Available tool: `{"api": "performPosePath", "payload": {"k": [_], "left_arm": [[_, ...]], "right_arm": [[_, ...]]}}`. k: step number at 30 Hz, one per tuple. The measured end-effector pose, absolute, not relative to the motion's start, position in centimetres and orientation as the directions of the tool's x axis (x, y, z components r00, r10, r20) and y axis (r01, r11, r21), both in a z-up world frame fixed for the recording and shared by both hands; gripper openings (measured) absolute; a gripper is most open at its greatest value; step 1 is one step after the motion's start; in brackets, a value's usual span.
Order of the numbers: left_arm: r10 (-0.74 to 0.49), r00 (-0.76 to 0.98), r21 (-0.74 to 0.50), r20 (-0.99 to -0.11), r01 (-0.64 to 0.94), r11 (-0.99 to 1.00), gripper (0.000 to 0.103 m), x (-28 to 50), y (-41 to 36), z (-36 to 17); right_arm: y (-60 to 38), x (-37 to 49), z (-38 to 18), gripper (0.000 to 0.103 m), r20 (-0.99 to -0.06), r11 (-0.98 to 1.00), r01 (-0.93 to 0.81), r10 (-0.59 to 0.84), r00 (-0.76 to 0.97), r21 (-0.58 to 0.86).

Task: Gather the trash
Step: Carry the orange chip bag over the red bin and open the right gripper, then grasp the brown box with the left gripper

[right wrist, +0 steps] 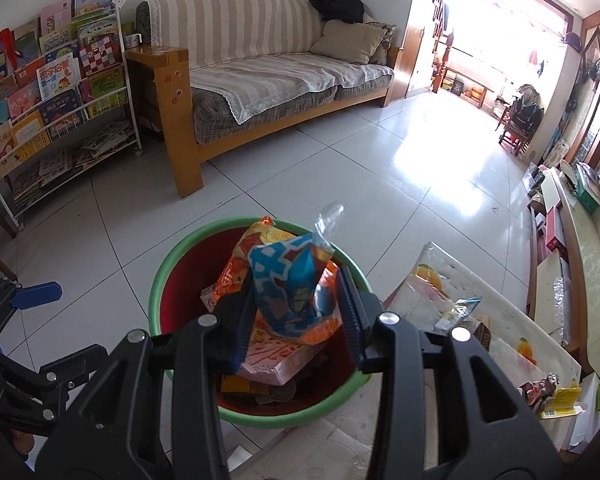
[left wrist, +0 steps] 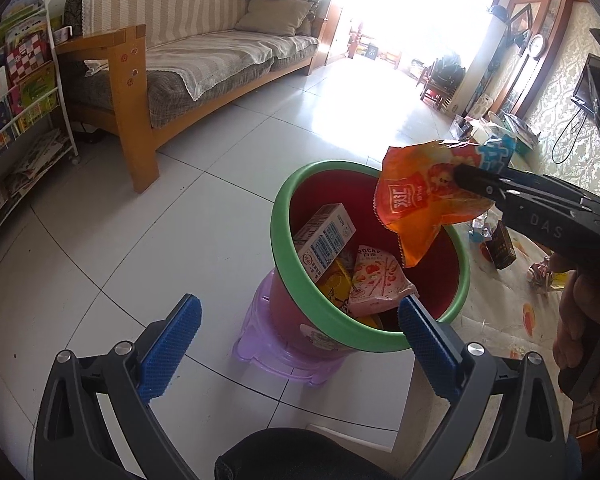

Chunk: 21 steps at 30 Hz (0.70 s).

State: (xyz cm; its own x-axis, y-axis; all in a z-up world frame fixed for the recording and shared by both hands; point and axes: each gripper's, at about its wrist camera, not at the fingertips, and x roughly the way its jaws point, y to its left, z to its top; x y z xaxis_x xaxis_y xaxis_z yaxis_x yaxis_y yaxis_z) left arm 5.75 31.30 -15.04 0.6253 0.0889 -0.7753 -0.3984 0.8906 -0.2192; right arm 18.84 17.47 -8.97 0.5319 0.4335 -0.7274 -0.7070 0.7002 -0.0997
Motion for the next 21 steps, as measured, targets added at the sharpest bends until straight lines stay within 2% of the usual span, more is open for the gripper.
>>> {"api": "performPosePath", "payload": {"k": [5,6,7,9,11,17,21], "left_arm": [[0.093,0.617,-0.223,-0.781,-0.416,0.881,0.095,5.1,31.9,-15.5],[0.094,0.617,-0.225,-0.782,-0.419,0.880,0.095,5.0,32.0,-15.6],[0.095,0.617,-0.225,-0.782,-0.421,0.879,0.095,4.9,32.1,-15.6],[0.097,0.616,-0.225,-0.782,-0.423,0.878,0.095,4.9,32.2,-15.7],[0.096,0.615,-0.228,-0.783,-0.426,0.876,0.095,4.9,32.3,-15.7],[0.083,0.620,-0.230,-0.780,-0.408,0.883,0.095,5.7,31.4,-15.5],[0.071,0.625,-0.227,-0.777,-0.383,0.895,0.095,6.3,30.1,-15.1]], "right_arm": [[19.3,18.6,-10.8,0.038,-0.764,0.672,-0.736,0.431,0.480,-0.083],[19.6,18.6,-11.1,0.041,-0.774,0.667,-0.741,0.427,0.467,-0.079],[19.8,18.5,-11.5,0.046,-0.779,0.667,-0.740,0.416,0.468,-0.088],[19.4,18.2,-11.4,0.079,-0.769,0.683,-0.724,0.410,0.490,-0.098],[18.9,18.1,-11.1,0.089,-0.762,0.691,-0.717,0.414,0.498,-0.092],[16.9,17.8,-10.0,0.098,-0.758,0.704,-0.702,0.398,0.517,-0.110],[14.7,17.8,-9.3,0.098,-0.747,0.728,-0.676,0.384,0.542,-0.116]]}}
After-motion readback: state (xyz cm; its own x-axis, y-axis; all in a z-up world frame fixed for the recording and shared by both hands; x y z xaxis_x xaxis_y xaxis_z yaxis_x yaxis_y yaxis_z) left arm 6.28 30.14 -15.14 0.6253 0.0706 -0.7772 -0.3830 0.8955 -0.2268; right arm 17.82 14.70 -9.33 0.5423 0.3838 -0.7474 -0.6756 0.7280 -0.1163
